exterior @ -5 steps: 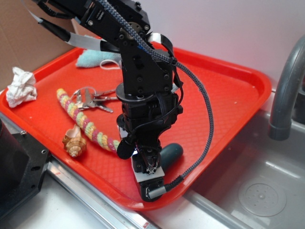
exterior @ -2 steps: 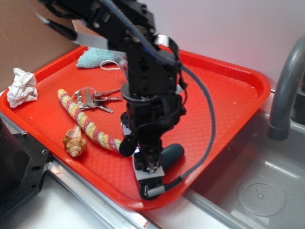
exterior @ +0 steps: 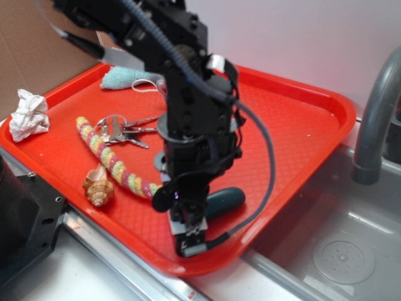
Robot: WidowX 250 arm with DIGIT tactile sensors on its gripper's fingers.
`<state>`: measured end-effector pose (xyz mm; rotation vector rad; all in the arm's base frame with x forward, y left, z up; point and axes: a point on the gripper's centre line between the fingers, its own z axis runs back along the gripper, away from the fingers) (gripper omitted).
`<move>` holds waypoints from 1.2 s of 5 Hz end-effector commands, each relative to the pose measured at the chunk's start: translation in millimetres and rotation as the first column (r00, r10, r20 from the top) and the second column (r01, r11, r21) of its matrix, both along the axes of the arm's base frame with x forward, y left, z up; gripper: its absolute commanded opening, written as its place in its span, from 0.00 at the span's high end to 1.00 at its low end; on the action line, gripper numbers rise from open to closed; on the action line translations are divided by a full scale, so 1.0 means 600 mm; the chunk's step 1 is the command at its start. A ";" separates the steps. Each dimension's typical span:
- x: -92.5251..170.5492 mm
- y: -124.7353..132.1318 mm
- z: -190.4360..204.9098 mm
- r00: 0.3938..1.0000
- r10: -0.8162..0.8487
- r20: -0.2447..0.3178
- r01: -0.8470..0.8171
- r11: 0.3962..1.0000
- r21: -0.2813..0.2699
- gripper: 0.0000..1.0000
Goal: Grab the plastic pickle.
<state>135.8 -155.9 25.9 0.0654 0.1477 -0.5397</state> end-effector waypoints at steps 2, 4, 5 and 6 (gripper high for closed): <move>-0.055 0.022 0.098 0.995 0.032 0.092 -0.033 0.999 0.002 1.00; 0.099 -0.045 0.153 0.979 0.014 0.202 0.004 0.996 -0.087 0.00; 0.161 -0.061 0.110 0.984 -0.064 0.167 0.078 0.994 -0.076 0.00; 0.135 -0.055 0.106 0.986 -0.077 0.149 0.091 0.992 -0.087 0.00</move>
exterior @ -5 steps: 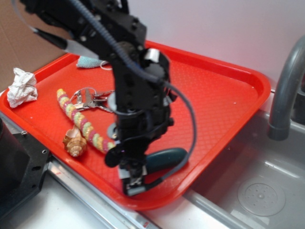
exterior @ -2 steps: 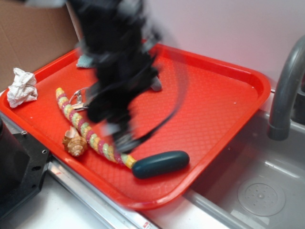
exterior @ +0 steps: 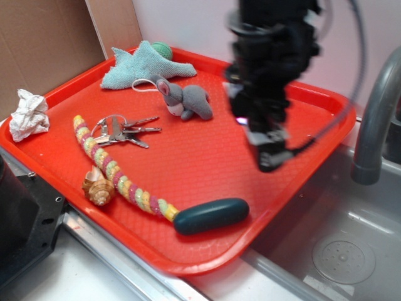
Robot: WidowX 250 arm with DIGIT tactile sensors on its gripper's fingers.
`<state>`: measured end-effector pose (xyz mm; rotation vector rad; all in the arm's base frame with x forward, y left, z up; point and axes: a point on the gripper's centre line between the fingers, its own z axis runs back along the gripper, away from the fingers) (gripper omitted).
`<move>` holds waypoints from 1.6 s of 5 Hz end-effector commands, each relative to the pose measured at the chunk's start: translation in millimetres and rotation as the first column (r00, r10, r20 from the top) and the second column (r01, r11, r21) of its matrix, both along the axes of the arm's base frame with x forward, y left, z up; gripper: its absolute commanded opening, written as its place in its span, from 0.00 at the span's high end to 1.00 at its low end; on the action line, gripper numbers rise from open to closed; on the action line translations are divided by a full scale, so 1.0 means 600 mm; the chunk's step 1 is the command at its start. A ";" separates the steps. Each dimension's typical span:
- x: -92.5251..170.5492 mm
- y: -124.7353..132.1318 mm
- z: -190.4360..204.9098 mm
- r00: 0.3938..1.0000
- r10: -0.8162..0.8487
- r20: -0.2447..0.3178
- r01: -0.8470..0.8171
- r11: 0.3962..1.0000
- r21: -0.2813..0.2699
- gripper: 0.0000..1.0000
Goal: Grab the plastic pickle.
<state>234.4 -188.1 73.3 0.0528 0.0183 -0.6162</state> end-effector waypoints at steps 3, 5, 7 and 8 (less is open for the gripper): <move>-0.126 0.012 0.031 0.998 0.011 0.054 -0.008 0.999 -0.044 0.00; -0.129 0.023 -0.028 1.000 0.018 -0.011 -0.018 0.996 -0.082 0.00; -0.124 0.021 -0.079 0.997 -0.029 -0.077 0.024 0.998 -0.059 0.00; -0.129 0.028 -0.077 0.997 -0.035 -0.068 0.032 0.999 -0.038 1.00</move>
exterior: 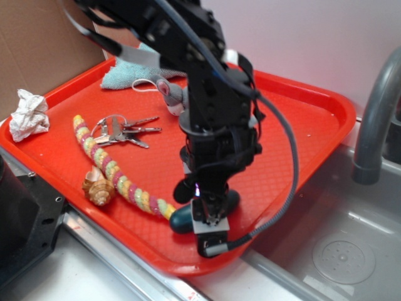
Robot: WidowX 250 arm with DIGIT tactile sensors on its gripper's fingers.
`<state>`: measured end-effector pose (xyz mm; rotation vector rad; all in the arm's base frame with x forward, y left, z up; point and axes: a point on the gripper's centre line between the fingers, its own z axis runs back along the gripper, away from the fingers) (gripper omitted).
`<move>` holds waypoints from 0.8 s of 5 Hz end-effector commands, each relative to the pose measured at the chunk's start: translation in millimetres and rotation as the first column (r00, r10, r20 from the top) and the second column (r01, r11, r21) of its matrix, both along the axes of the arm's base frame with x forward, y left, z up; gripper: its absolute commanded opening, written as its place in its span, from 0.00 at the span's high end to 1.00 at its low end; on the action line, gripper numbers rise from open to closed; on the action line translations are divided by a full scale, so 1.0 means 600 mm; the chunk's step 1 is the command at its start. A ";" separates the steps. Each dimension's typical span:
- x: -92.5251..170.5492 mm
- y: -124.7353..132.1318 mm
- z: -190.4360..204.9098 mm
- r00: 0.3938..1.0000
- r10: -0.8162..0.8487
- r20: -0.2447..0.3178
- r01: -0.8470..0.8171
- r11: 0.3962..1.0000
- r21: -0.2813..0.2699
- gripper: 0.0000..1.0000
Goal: Grab the plastic pickle.
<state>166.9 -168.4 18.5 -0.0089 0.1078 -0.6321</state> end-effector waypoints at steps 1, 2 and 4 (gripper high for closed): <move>-0.012 0.001 0.046 0.997 -0.005 0.077 0.004 1.000 0.012 1.00; 0.012 0.006 0.128 0.983 0.101 0.151 -0.105 0.994 0.018 1.00; 0.003 0.136 0.295 0.839 0.479 0.257 -0.488 0.872 -0.033 1.00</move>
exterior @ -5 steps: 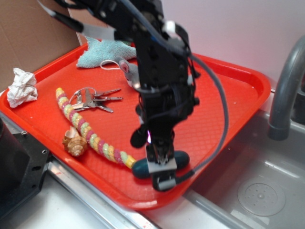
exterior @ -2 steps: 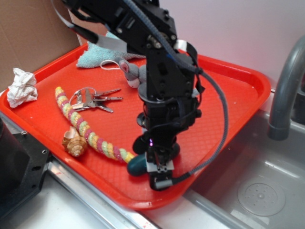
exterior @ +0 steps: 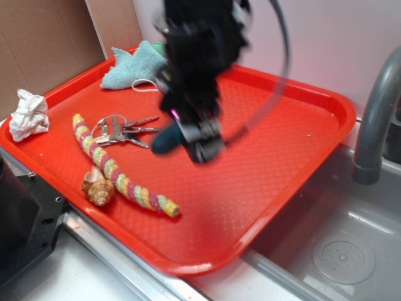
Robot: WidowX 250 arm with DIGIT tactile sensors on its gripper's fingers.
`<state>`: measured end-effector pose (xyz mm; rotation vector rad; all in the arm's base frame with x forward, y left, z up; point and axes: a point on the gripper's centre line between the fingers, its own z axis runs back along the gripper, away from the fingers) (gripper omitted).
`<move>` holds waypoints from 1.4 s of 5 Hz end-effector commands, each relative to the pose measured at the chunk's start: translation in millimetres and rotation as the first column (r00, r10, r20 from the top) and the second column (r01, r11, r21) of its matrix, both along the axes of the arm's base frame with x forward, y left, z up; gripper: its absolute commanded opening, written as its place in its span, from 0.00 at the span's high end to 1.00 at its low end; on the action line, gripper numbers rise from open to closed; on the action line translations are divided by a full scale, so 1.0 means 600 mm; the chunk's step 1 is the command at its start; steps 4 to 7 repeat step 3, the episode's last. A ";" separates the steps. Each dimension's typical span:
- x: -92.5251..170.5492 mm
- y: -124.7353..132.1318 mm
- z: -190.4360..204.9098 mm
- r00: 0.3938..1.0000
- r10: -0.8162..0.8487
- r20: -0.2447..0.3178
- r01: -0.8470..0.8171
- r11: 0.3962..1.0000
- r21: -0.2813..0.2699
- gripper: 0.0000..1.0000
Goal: Grab the plastic pickle.
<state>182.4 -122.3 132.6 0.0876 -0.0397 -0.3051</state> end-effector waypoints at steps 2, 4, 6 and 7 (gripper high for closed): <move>0.003 0.109 0.193 0.947 0.268 0.177 -0.271 0.963 -0.008 1.00; 0.010 0.107 0.197 0.943 0.272 0.193 -0.273 0.962 -0.021 1.00; 0.010 0.107 0.197 0.943 0.272 0.193 -0.273 0.962 -0.021 1.00; 0.010 0.107 0.197 0.943 0.272 0.193 -0.273 0.962 -0.021 1.00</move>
